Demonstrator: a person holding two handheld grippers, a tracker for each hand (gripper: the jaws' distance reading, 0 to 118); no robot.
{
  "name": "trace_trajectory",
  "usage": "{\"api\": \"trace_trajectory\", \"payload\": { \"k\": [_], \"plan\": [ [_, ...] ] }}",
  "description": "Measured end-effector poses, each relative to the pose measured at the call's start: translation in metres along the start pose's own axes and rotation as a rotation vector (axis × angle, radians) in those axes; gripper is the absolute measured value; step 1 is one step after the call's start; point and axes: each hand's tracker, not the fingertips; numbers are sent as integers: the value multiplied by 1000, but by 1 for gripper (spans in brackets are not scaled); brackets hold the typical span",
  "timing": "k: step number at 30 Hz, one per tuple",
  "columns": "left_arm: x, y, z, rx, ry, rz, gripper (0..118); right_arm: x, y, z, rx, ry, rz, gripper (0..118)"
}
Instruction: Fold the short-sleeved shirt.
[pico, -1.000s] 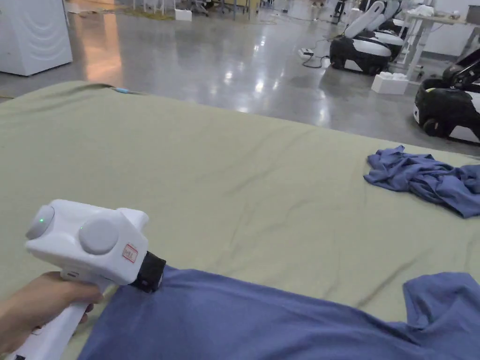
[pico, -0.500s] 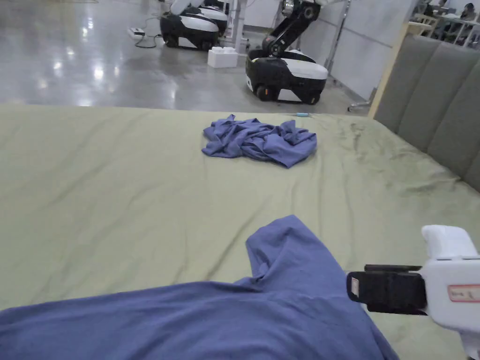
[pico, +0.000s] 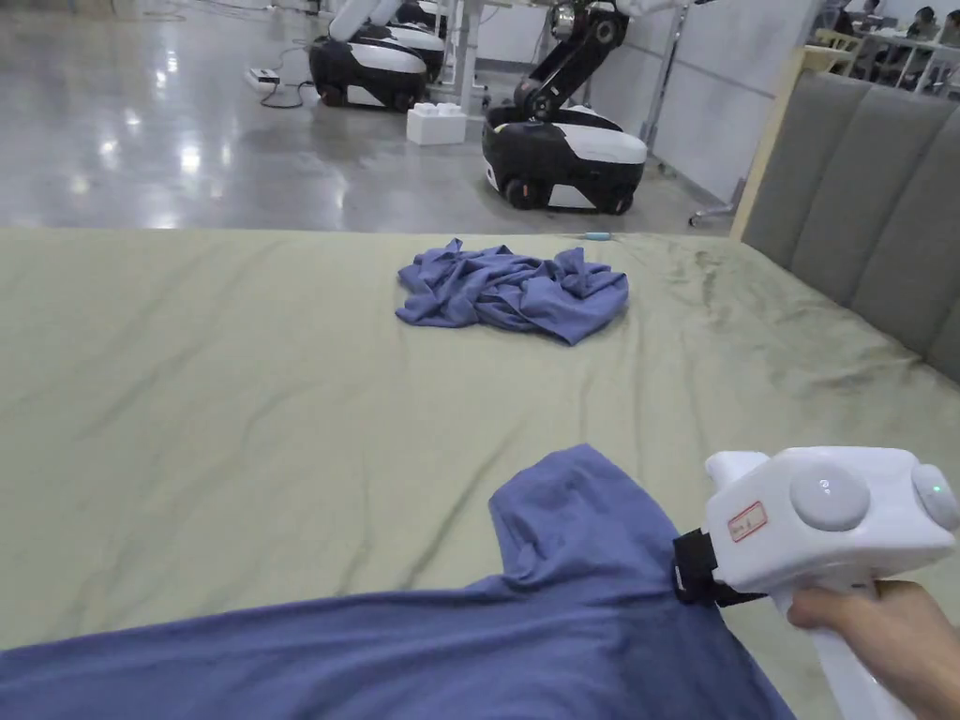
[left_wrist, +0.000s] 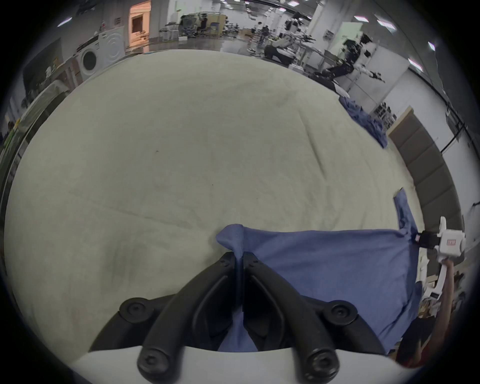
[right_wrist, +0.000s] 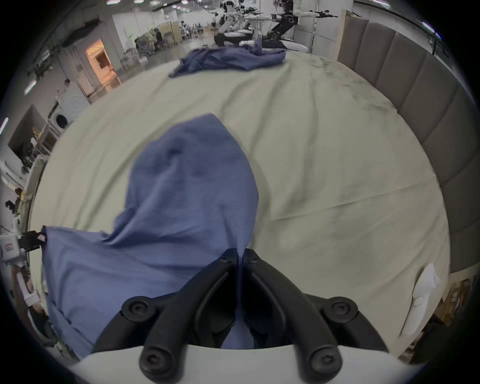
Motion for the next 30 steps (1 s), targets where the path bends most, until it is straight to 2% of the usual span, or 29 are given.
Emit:
{"api": "trace_trajectory", "payload": {
  "k": [4,8,12,14,17,19,22,25,27,29,30],
  "plan": [
    [-1,-15,57,77,-44,-21,5,-7,-21,54,94,20,80,6],
    [-6,-55,123,111,-56,-32,5,-5,-75,126,182,82,63,6],
    [-28,-108,165,139,-33,-24,5,4,-142,184,210,74,71,6],
    [-39,-137,177,139,-48,9,5,13,-175,198,209,84,27,6],
    [-43,-183,187,180,-72,-22,5,17,-218,203,167,76,-19,6],
    [-37,-211,187,168,-53,-83,5,15,-242,197,141,22,8,6],
    [-37,-236,165,65,4,-113,5,15,-262,170,68,24,-19,6],
    [-42,-249,136,-17,30,-58,5,19,-270,141,39,6,-32,7],
    [-47,-254,127,12,-26,18,11,22,-274,130,37,23,-46,22],
    [-53,-254,136,72,-63,108,14,22,-276,137,82,78,-85,26],
    [-56,-256,146,99,-99,164,24,22,-278,148,121,125,-116,34]
  ]
}}
